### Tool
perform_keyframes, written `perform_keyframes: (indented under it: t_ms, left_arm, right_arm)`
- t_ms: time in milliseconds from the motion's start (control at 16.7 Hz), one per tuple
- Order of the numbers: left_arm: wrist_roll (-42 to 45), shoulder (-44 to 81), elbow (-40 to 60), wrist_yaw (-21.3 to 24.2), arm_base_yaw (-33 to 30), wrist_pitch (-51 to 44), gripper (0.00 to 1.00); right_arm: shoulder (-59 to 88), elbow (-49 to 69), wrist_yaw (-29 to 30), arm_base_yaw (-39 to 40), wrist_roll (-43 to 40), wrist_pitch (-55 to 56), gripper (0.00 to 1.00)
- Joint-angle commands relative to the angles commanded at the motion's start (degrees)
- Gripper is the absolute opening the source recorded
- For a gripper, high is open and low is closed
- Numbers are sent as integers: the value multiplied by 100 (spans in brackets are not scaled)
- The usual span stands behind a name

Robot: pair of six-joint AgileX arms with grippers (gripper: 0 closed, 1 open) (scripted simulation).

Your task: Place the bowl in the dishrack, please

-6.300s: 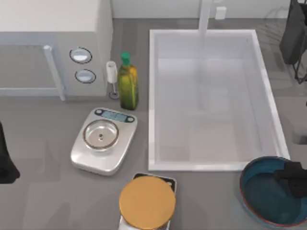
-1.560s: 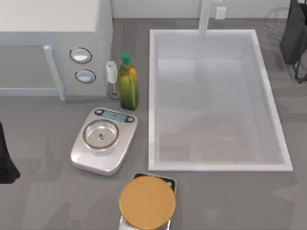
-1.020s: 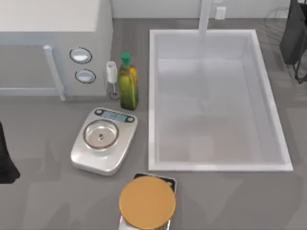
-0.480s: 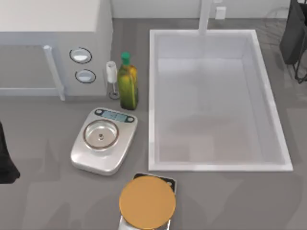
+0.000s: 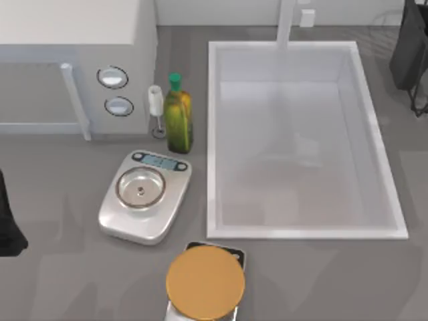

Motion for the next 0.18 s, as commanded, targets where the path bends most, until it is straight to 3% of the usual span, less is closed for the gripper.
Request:
perform_keyframes:
  t_ms: [180]
  left_arm:
    - [0, 0, 0, 0, 0, 0, 100]
  right_arm:
    - [0, 0, 0, 0, 0, 0, 100]
